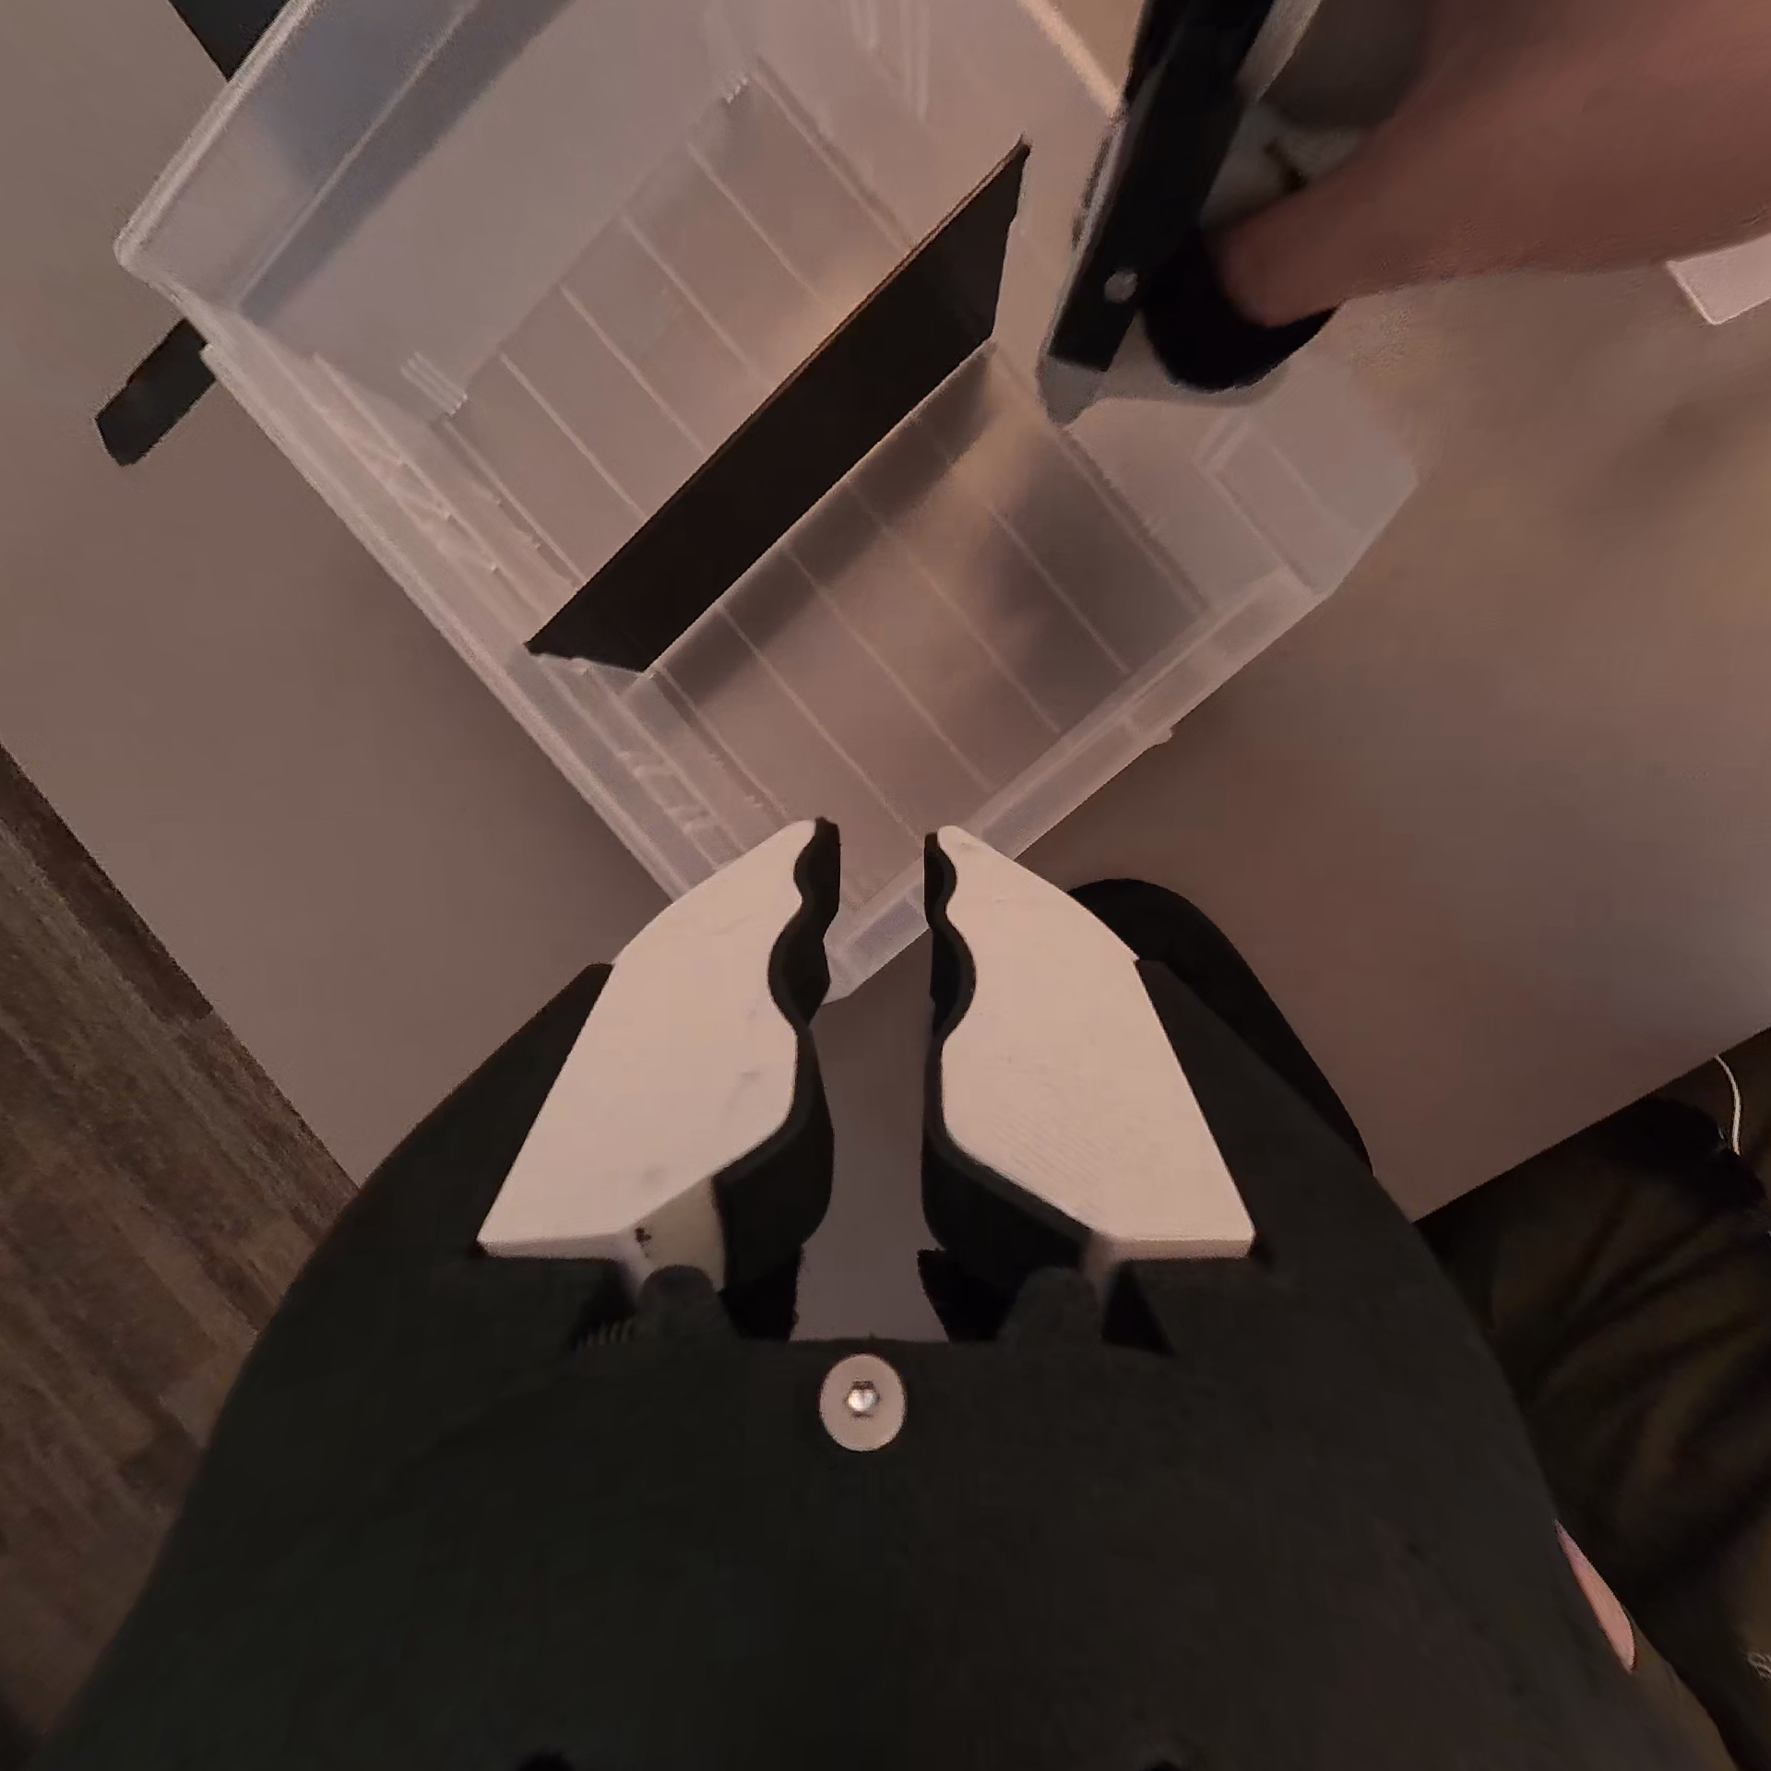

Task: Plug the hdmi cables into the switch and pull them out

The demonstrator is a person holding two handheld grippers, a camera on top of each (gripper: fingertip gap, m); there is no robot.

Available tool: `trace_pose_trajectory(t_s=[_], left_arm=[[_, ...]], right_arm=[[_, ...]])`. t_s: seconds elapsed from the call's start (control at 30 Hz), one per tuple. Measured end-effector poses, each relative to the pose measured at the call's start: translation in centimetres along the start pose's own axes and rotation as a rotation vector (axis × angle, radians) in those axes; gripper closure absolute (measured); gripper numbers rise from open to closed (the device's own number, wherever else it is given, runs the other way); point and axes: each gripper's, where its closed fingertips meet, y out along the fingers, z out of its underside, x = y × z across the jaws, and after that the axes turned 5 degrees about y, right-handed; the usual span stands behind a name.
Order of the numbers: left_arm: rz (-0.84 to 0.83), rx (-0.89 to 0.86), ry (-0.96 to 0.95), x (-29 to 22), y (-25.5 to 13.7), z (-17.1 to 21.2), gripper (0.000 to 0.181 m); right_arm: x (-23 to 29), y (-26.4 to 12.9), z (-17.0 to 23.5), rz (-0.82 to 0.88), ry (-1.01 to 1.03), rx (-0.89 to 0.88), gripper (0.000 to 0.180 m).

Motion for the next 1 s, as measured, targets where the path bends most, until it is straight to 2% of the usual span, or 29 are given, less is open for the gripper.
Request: trace_pose_trajectory(t_s=[0.23, 0.33, 0.43, 0.53, 0.73, 0.87, 0.93, 1.0], left_arm=[[0.008, -0.008, -0.002, 0.2, -0.1, 0.1, 0.167], [0.008, -0.045, -0.019, 0.5, -0.5, -0.2, 0.171], [0.014, -0.076, -0.033, 0.8, -0.9, -0.3, 0.173], [0.011, -0.094, -0.043, 1.2, -1.2, -0.3, 0.174], [-0.028, -0.198, -0.104, 2.5, -2.7, -1.5, 0.181], [-0.142, -0.454, -0.183, 4.4, -7.0, -4.2, 0.181], [-0.216, -0.7, -0.249, 5.4, -11.5, -5.9, 0.181], [-0.212, -0.961, -0.32, 5.0, -16.1, -6.7, 0.181]], right_arm=[[-1.6, 1.3, -1.8, 0.076, 0.061, 0.024, 0.143], [-1.8, 2.5, -0.8, 0.049, 0.153, 0.147, 0.143], [-0.3, 3.2, -0.8, -0.084, 0.246, 0.207, 0.162], [-0.1, 3.1, -1.2, -0.062, 0.212, 0.195, 0.171], [0.8, 2.4, -1.1, -0.044, 0.116, 0.251, 0.175], [2.6, 0.5, -1.3, -0.074, 0.067, 0.283, 0.175], [3.3, -1.7, -1.8, -0.086, 0.029, 0.267, 0.175], [3.6, -5.1, -2.3, -0.1, -0.013, 0.246, 0.175]])
